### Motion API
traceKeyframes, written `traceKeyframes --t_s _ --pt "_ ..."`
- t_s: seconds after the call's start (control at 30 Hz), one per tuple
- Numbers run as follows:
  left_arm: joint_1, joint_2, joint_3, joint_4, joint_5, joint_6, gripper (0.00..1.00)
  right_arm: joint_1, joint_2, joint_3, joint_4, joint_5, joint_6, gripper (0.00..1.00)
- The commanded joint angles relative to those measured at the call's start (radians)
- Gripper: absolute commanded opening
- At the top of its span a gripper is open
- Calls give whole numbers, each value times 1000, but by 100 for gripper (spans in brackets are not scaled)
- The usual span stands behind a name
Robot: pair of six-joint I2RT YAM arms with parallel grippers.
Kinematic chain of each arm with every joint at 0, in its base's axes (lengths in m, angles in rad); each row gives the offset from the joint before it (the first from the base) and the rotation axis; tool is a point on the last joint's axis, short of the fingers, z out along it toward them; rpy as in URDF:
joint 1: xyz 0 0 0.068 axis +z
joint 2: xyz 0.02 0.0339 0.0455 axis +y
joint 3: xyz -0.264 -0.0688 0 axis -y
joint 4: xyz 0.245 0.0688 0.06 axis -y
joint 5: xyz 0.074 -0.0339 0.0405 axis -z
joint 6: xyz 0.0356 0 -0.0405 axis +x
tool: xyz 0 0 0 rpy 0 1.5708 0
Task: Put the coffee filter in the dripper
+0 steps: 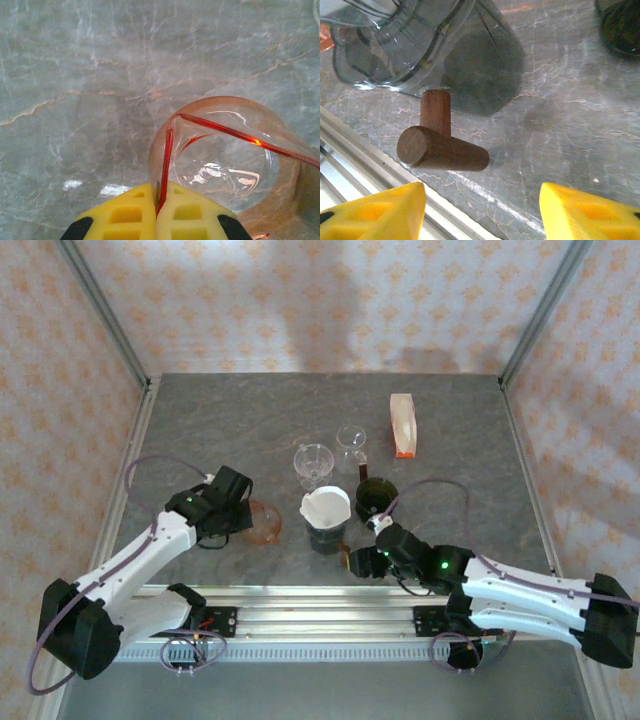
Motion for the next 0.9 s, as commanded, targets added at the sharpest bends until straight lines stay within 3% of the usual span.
traceKeyframes --t_s 0.0,0.43,0.67,0.73,0.87 --pt "4 -37 -18 -54 4 -33 0 6 39 -27 147 -4 -11 58" --pt "3 -77 -51 -54 24 -57 0 7 132 -44 257 22 -56 44" --pt "3 -83 -54 -56 25 -54 0 7 200 -26 290 57 -90 41" --pt "3 -84 -56 -52 28 -54 0 7 212 -19 304 61 -112 43" --pt "3 -85 -62 -44 36 -59 0 7 228 5 302 90 -158 55"
